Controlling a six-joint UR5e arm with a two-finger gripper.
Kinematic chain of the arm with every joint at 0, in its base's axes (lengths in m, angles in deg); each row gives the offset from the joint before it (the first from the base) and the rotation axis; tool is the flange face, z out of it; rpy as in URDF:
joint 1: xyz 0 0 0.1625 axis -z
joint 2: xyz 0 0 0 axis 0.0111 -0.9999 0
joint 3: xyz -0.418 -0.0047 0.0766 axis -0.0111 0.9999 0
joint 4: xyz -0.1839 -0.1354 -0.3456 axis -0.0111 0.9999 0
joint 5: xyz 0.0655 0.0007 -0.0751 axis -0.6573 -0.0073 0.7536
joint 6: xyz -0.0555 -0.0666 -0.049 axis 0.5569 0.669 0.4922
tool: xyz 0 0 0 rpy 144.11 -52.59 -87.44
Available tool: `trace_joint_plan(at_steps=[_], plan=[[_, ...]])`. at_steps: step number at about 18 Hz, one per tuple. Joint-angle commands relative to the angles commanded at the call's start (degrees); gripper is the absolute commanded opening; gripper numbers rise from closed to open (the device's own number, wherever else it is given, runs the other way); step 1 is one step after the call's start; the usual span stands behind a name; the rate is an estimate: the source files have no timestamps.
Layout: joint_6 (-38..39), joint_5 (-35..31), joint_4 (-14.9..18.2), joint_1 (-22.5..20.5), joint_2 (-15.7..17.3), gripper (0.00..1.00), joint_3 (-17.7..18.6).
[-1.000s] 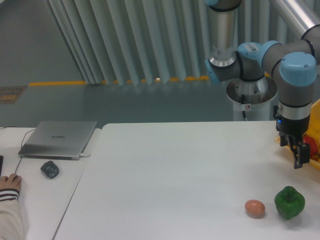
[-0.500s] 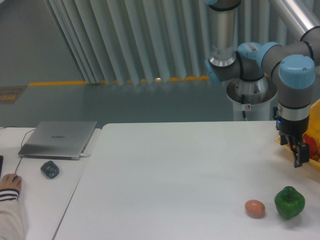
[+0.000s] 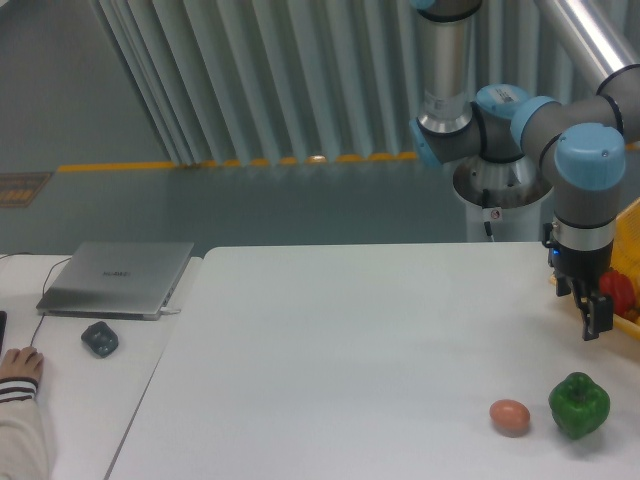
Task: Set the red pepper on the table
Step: 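Move the gripper down into the yellow tray toward the red pepper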
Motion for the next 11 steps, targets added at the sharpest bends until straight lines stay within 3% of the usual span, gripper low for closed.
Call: trace_joint_plan(at_steps=[3, 11], plan=[[-5.16, -0.09, 0.44, -1.05, 0.0, 1.0, -0.17], [-27.48, -5.71, 2.11, -3.24, 0.0, 1.0, 0.0]])
